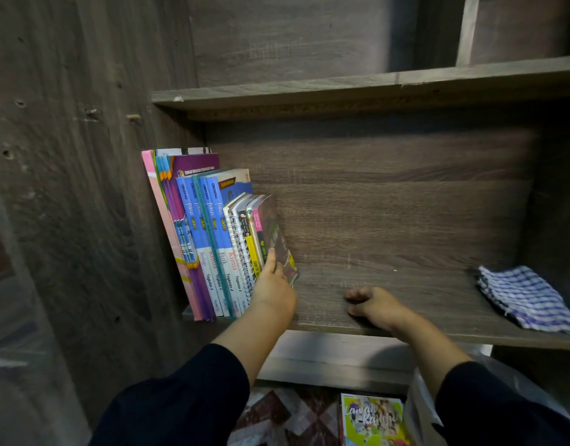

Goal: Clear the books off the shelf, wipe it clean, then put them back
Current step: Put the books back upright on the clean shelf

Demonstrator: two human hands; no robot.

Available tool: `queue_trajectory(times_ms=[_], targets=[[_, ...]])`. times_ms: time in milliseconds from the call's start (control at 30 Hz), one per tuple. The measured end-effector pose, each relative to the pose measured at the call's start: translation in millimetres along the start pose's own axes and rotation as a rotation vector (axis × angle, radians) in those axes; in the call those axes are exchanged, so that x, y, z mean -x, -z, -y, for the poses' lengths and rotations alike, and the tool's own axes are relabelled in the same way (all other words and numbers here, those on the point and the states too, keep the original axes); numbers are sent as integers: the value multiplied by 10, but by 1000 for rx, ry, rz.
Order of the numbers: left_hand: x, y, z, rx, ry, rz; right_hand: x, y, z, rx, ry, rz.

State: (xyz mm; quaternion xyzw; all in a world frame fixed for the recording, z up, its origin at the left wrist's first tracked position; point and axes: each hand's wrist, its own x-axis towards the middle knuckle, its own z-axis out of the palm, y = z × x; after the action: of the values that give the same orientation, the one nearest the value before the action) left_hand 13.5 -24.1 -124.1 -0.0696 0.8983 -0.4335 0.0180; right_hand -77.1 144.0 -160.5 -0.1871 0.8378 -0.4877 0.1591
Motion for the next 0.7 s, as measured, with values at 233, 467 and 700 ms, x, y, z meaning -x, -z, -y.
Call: queue_trajectory(times_ms=[233,467,700], targets=[[42,323,93,315,30,-254,-52,18,-32,-9,0,1],[49,341,721,750,524,-633,-121,28,-101,14,0,1],[92,300,1056,797,456,-522,-204,-212,-52,47,80,21]])
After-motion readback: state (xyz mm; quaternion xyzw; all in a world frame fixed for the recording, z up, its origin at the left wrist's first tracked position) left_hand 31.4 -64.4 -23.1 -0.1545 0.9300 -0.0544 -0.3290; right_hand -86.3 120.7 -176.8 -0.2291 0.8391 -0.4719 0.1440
